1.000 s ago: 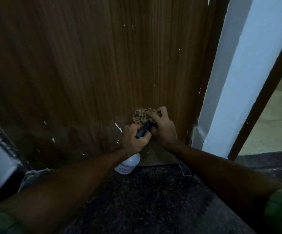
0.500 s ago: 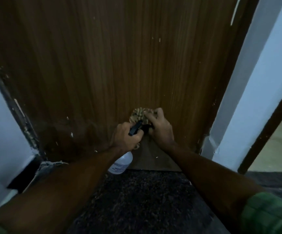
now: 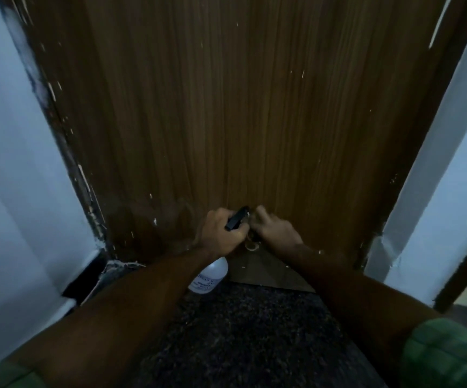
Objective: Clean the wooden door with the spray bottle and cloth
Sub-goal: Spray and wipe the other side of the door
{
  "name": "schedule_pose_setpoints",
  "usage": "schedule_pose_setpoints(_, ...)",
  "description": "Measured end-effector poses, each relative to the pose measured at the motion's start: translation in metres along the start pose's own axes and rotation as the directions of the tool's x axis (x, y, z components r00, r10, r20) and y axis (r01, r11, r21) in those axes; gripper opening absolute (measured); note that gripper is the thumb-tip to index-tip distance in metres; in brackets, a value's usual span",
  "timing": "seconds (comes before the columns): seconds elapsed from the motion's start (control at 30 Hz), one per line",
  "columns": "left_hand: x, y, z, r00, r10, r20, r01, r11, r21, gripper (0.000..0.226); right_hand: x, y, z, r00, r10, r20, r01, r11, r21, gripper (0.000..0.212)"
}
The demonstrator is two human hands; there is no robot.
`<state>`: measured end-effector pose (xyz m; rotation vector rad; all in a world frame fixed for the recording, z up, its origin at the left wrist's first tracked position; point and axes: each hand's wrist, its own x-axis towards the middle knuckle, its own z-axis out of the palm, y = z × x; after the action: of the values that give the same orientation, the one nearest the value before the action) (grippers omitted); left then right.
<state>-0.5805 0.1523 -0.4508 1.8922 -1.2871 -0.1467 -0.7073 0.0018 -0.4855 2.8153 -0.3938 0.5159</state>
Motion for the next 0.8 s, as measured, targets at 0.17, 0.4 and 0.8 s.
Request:
schedule_pose_setpoints(0.17, 0.002, -0.008, -0.002, 0.997, -0.009, 0.080, 0.007, 1.000, 0.024, 0.031, 0.010, -0.009, 0.002, 0.993, 0.114, 0.026, -0.114, 0.993, 0.024, 0.060)
schedule_pose_setpoints(0.4, 0.006, -0.028, 0.012, 0.991, -0.009, 0.133, 0.000, 0.998, 0.065, 0.037, 0.008, 0.006, 0.021, 0.996, -0.084, -0.038, 0.076, 0.981, -0.181, 0.038)
schedule_pose_setpoints(0.8, 0.020, -0.087, 0.039, 0.939, -0.078, 0.336, -0.041, 0.941, 0.336, 0.044, -0.014, 0.014, 0.009, 0.909, 0.367, -0.198, -0.309, 0.911, 0.273, 0.075)
